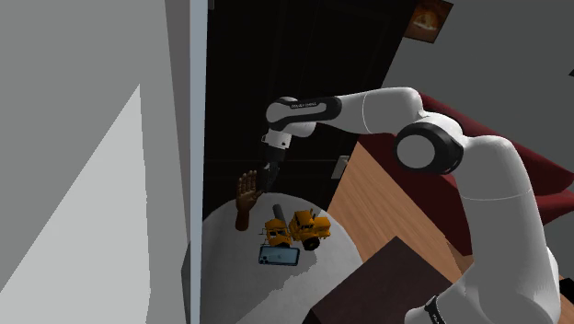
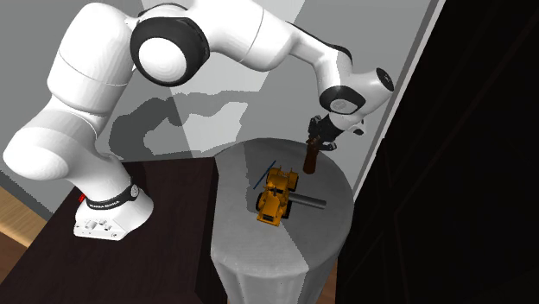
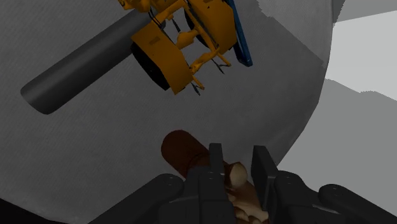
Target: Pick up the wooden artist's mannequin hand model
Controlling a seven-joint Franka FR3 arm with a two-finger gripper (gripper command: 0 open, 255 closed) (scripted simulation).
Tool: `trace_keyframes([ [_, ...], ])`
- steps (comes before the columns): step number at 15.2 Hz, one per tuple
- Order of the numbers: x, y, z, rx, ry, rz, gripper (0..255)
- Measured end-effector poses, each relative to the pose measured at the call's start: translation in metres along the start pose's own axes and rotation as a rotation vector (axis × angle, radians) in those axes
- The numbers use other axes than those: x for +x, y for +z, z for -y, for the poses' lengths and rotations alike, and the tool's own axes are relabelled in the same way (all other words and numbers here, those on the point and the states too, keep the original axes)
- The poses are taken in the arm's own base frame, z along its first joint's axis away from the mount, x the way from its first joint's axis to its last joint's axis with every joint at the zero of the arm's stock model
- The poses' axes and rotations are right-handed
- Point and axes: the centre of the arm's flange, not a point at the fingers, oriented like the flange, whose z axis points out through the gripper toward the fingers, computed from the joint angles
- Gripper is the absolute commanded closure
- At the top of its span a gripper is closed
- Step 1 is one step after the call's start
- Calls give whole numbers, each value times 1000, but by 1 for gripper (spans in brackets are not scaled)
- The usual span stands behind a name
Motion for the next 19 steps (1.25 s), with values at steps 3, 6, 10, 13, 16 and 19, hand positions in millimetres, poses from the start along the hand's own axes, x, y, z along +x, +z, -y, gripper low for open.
trace_keyframes([
  [3, 0, 0, 0, 0, 0, 0, 255],
  [6, -2, -9, 6, 0, 0, 1, 255],
  [10, -3, -27, 14, 0, 1, 1, 255],
  [13, -7, -40, 23, 0, 0, 1, 255],
  [16, -8, -54, 30, 0, 0, 1, 255],
  [19, -8, -66, 37, 0, 0, 1, 255],
])
